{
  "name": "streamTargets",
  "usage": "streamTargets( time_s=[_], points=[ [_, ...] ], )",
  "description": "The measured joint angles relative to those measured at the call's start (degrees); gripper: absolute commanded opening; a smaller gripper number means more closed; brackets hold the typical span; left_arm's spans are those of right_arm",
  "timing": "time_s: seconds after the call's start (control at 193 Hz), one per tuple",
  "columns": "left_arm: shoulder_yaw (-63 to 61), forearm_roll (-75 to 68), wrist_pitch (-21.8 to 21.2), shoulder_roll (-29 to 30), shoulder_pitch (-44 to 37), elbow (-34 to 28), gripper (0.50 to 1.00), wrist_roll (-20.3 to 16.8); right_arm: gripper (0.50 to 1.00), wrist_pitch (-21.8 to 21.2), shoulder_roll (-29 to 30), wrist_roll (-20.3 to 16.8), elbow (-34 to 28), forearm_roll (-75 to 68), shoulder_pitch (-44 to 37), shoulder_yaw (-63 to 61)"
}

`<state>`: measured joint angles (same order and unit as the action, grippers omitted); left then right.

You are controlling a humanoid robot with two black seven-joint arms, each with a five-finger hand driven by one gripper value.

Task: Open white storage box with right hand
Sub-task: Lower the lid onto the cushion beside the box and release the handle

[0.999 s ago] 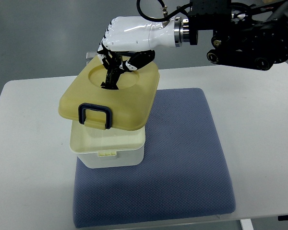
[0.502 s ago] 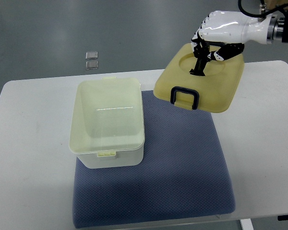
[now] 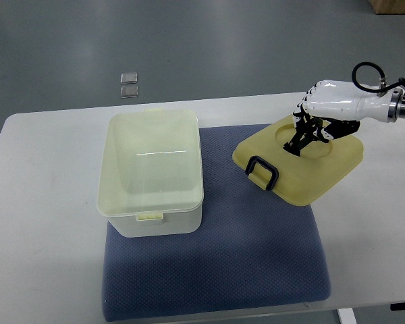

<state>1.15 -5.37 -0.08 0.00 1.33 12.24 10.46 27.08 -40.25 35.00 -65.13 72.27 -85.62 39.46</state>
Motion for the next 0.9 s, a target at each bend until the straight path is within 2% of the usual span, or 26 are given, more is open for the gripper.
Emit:
streamTargets(
  time_s=[0.476, 0.901],
  points=[
    [0.22, 0.00, 0.00, 0.00, -0.01, -0.03, 1.000, 0.00, 0.500, 3.35, 3.27, 0.00, -1.93, -1.15, 4.02, -0.90],
    [0.29, 0.00, 0.00, 0.00, -0.01, 0.00, 1.000, 0.00, 0.500, 3.60, 5.56, 0.00, -4.45, -4.42, 5.28, -2.62]
  ],
)
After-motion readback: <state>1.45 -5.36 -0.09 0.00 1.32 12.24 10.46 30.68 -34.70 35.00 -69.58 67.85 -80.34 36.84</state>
